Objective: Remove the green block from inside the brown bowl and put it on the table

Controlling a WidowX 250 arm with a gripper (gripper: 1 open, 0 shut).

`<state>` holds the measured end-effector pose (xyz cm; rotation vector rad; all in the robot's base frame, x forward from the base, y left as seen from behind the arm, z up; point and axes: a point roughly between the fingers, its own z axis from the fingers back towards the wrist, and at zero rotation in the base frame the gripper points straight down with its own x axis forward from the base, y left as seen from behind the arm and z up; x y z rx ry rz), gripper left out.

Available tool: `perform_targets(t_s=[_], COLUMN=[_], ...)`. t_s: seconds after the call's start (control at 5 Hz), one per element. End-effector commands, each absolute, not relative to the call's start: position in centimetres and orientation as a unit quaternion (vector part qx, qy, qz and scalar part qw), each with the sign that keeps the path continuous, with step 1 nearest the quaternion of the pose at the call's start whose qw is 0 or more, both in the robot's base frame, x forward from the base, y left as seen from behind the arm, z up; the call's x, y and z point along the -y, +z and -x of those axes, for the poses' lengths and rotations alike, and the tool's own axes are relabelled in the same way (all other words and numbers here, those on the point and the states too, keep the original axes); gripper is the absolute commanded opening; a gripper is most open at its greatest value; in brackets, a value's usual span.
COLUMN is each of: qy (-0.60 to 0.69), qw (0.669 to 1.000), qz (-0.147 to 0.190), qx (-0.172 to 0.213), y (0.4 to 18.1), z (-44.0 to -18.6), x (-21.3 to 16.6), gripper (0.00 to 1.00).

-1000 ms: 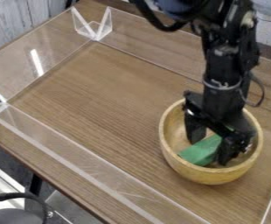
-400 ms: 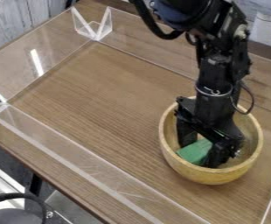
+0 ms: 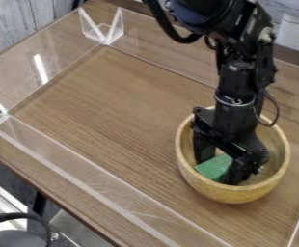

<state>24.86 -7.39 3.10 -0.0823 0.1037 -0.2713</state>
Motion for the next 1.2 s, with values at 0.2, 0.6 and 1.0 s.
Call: perform_targets(t_s=[0.2,0.6,1.0], qy=[-0.138,-0.137,-0.138], qw=[0.989,0.989,0.989], qz=[0.040,0.039,0.038], qx=[-0.030,-0.031,-0.031], y=[4.32,4.33,4.33], z=[-25.49,-25.48,-25.51], x=[7.65,7.75,7.85], gripper=[1.00,1.00,1.00])
